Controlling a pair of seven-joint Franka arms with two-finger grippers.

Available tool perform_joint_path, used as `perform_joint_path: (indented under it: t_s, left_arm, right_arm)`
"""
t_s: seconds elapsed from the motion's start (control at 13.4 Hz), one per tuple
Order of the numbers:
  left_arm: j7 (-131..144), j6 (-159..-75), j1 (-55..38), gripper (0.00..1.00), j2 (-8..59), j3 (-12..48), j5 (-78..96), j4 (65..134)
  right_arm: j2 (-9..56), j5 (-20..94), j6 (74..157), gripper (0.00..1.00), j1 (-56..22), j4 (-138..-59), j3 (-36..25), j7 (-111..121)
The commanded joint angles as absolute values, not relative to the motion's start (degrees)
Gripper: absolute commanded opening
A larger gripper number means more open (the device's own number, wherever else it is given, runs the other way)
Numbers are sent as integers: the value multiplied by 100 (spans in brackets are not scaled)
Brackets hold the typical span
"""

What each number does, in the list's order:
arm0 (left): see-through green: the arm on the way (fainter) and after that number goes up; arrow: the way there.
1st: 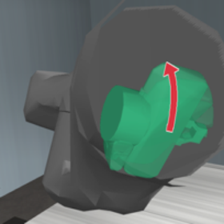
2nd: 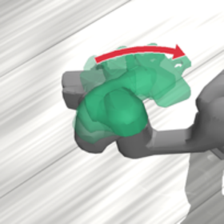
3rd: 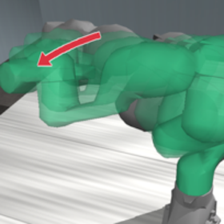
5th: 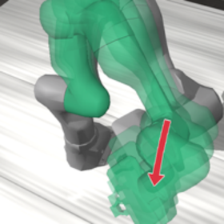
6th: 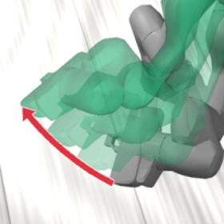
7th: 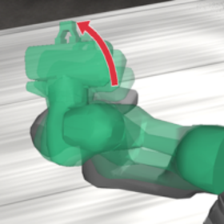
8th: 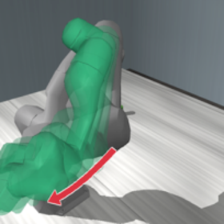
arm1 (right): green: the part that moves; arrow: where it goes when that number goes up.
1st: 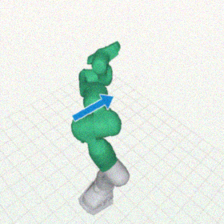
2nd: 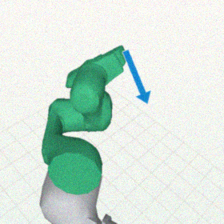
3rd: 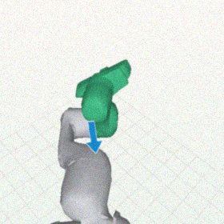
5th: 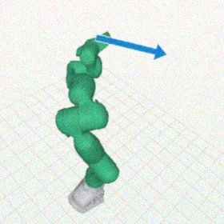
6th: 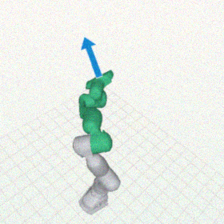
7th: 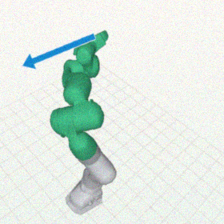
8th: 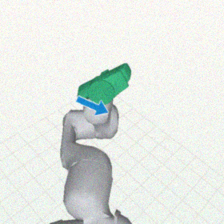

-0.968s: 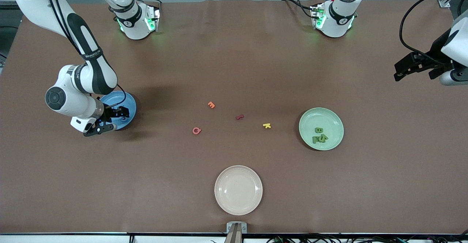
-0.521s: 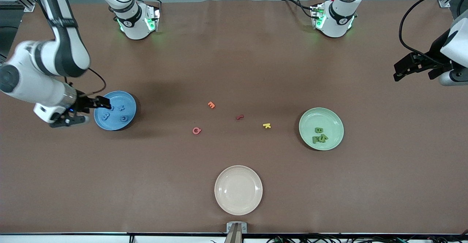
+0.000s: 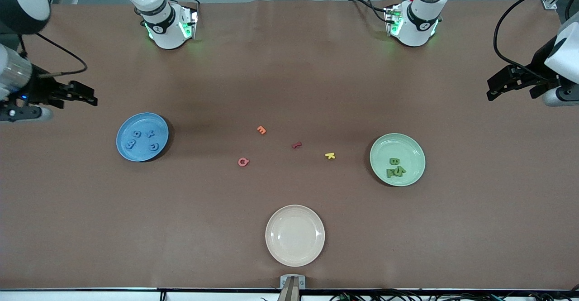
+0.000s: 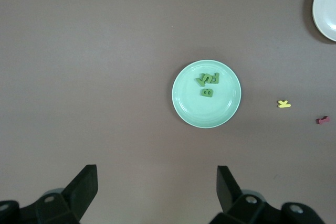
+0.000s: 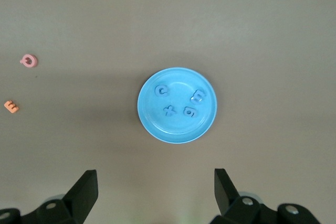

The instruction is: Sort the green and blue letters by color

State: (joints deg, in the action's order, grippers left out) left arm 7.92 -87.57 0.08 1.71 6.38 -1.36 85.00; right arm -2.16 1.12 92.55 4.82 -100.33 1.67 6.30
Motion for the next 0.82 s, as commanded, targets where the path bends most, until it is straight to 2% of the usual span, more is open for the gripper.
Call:
perform_joint_path:
  t_s: [0.0,0.22,0.74]
  left_arm:
    - [774,-8771,35,100,114,668,-123,8508]
    - [782,-8771,35,100,114,668,-123,8508]
    - [782,-8771,35,100,105,668,-123,8508]
  right_arm:
    - [-79,0,8817,98,493,-9398,299,309]
    - [-44,0,8429,100,326,-8685,299,-236]
    - [-26,27,8438,100,229,-8605,299,-176]
